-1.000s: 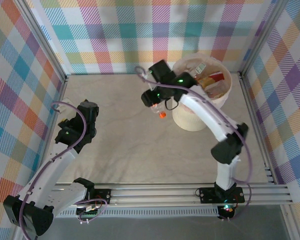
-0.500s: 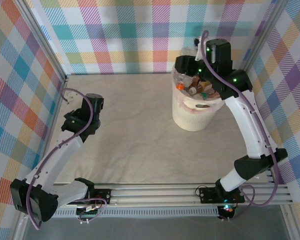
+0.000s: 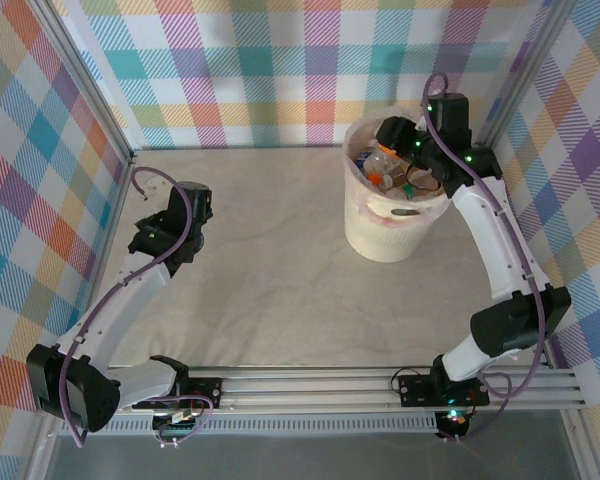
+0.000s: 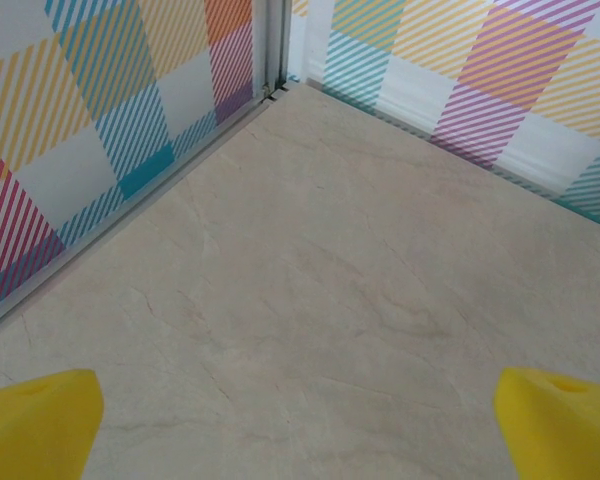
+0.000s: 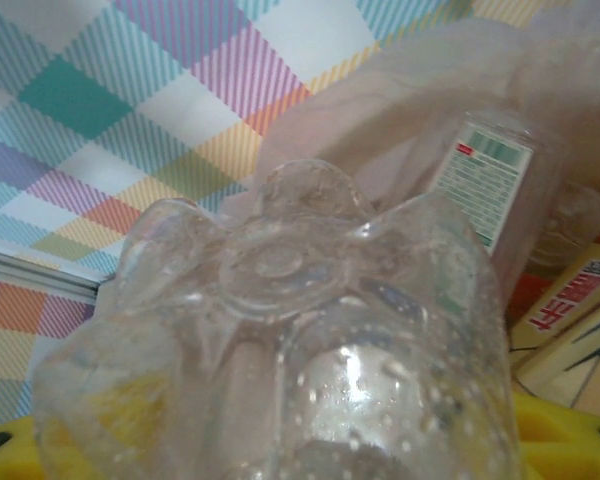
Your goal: Put the plastic bottles in the bin
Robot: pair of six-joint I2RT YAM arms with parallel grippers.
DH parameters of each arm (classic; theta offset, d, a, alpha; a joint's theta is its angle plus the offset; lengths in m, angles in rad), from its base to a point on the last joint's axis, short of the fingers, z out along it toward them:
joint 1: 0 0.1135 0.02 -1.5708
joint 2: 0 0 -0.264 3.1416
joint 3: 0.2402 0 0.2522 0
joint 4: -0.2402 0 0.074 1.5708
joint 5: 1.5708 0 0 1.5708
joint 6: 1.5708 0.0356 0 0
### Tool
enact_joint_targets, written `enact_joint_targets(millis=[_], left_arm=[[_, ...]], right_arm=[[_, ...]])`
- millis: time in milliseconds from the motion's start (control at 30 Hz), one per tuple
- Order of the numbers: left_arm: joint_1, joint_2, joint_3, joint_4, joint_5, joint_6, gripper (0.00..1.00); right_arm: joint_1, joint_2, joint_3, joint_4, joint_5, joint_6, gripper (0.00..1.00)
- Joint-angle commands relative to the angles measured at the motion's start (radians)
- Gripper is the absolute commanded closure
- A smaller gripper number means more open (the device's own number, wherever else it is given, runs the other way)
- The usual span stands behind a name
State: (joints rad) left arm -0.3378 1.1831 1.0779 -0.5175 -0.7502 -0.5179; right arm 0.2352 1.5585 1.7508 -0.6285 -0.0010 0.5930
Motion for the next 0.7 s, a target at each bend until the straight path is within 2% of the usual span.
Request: enact_joint_targets(millis=[0, 133, 333, 500, 667], left_arm=[[0.016, -0.005, 0.027, 0.027, 0.009, 0.017, 0.0], [0.016, -0.002, 0.027, 0.036, 0.022, 0.015, 0.0], [0.016, 0.002, 0.027, 0.039, 0.033, 0.01, 0.0], [0.016, 0.0, 0.021, 0.042, 0.037, 0.007, 0.0], [0.016, 0.001, 0.016, 0.046, 0.04, 0.002, 0.0]], right_arm=[[-0.022, -0.047, -0.026, 0.043, 0.027, 0.043, 0.39], [-0.033, -0.04, -0.041, 0.023, 0.061, 0.045, 0.34], [-0.033, -0.043, -0.042, 0.004, 0.103, 0.022, 0.16], [-0.033, -0.052, -0.019, -0.018, 0.139, -0.01, 0.1], [-0.032, -0.048, 0.023, -0.058, 0.226, -0.058, 0.08]])
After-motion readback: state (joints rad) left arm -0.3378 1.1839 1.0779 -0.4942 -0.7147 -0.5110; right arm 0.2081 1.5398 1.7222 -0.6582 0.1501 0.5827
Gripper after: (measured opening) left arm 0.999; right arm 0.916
